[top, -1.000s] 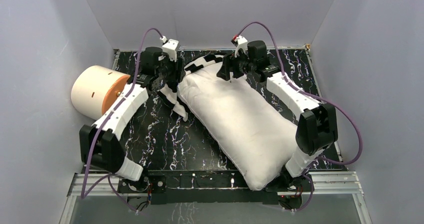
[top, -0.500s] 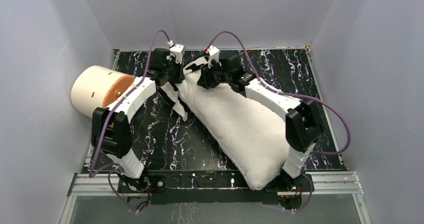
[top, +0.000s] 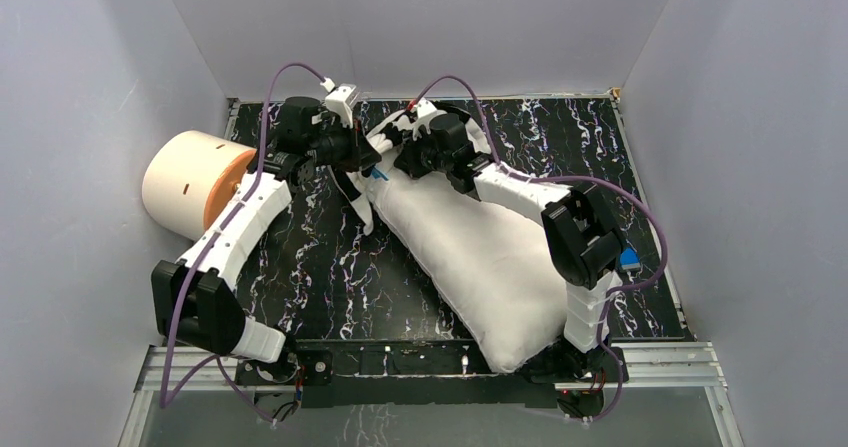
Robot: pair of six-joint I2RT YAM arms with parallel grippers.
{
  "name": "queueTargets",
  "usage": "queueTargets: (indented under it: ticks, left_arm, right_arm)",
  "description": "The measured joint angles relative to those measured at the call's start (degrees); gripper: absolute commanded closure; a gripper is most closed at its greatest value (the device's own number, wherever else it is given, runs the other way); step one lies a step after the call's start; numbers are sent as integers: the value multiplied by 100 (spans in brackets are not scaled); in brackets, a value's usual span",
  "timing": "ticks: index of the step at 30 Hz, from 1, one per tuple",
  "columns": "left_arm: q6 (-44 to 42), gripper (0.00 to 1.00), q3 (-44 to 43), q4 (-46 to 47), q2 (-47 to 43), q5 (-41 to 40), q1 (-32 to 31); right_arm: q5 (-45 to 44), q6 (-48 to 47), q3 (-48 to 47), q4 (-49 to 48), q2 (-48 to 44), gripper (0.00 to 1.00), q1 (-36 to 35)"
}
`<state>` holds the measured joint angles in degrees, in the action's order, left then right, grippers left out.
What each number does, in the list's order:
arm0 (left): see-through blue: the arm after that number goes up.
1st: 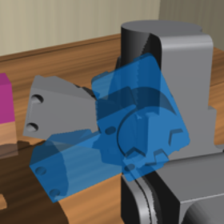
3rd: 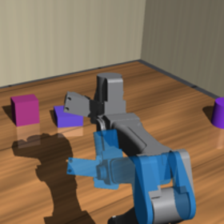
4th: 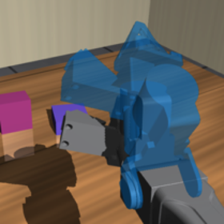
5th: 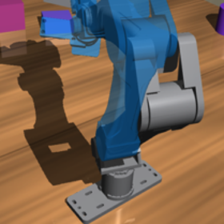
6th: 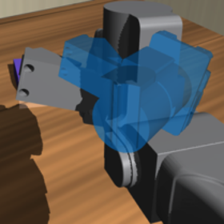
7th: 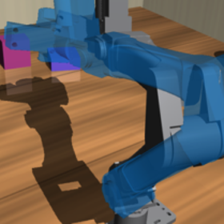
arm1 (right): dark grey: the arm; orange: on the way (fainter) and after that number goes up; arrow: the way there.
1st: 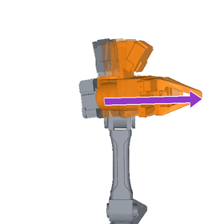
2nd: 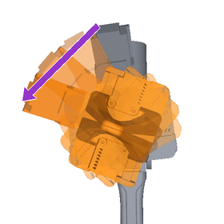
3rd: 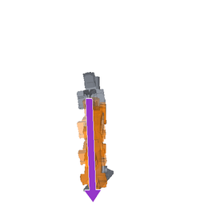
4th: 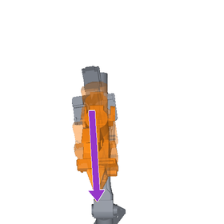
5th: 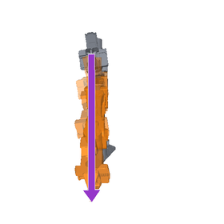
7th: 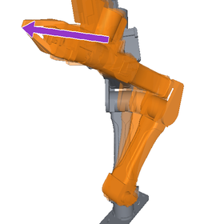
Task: Put the pillow into the pillowcase
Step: Stuff the pillow into the pillowcase.
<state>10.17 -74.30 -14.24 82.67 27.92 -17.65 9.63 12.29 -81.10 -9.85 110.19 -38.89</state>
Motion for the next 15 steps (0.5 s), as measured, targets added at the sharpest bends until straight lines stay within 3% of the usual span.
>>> queueTargets:
  ticks: [5, 9, 12, 15]
  left_arm:
    - [153, 100, 271, 44, -74, 118, 0]
    - [616, 100, 1252, 772, -94, 105, -42]
    - [1010, 89, 1923, 1263, -90, -33, -63]
    - [1331, 72, 2070, 1613, -101, -48, -66]
  right_arm:
    - [-197, 267, 157, -361, 0, 94, -28]
    - [-284, 555, 291, -664, 4, 94, -37]
    - [-278, 686, 306, -710, 20, 87, -55]
    - [-219, 693, 341, -710, 15, 75, -61]
